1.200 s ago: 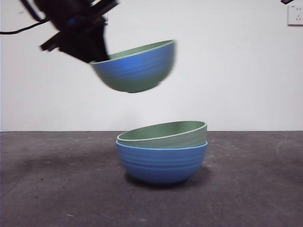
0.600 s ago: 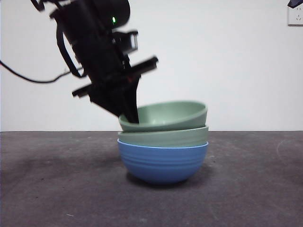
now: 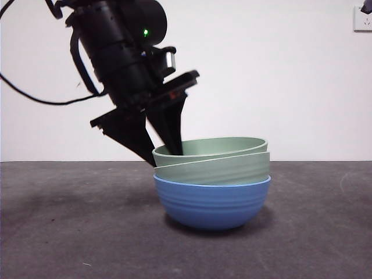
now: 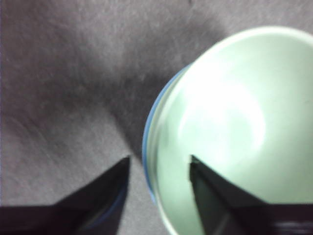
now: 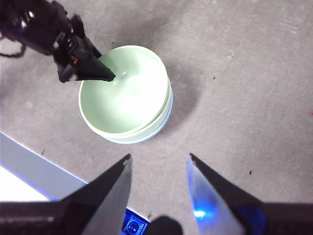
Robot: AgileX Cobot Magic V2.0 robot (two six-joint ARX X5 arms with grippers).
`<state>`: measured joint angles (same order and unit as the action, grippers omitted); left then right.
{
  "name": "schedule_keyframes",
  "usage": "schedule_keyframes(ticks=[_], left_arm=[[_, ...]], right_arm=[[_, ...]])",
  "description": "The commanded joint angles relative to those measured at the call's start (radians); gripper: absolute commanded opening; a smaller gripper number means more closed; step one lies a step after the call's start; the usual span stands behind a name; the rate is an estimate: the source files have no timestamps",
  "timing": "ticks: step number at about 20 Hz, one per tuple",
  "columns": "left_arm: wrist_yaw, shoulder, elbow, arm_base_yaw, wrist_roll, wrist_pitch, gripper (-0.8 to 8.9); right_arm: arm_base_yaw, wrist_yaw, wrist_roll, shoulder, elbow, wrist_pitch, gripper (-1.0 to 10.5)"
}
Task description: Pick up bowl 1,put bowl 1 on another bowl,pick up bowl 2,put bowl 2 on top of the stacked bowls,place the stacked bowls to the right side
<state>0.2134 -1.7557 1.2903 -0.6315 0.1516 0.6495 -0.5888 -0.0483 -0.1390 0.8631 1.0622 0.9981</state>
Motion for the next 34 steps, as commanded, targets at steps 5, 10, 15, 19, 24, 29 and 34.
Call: schedule_keyframes(ticks=[5, 10, 15, 19, 24, 29, 34], left_arm=[[-0.006, 0.027, 0.13, -0.003, -0.027, 0.148, 2.59], [-0.067, 0.096, 0.306, -0.001, -0.081, 0.349, 2.59], [-0.084, 0.203, 0.449, -0.002, -0.115, 0.508, 2.58], [-0.084, 0.325, 0.455, -0.002, -0.121, 0.555, 2.58], [-0.084, 0.423, 0.455, -0.002, -0.123, 0.594, 2.57], [-0.086, 0.457, 0.455, -0.002, -0.123, 0.604, 2.57], [-0.085, 0.459, 0.455, -0.002, -0.122, 0.603, 2.57]], right_arm=[[-0.001, 0.003, -0.021, 0.008, -0.002, 0.002, 2.0], [0.0, 0.001, -0.026, 0.107, -0.002, -0.023, 5.1], [0.0, -0.053, -0.081, 0.309, -0.002, -0.198, 5.1], [0.001, -0.084, -0.125, 0.528, -0.002, -0.315, 5.0], [0.016, -0.103, -0.164, 0.724, -0.002, -0.382, 5.0], [0.032, -0.149, -0.177, 0.792, -0.002, -0.386, 3.9], [0.032, -0.163, -0.177, 0.794, -0.003, -0.362, 1.4]])
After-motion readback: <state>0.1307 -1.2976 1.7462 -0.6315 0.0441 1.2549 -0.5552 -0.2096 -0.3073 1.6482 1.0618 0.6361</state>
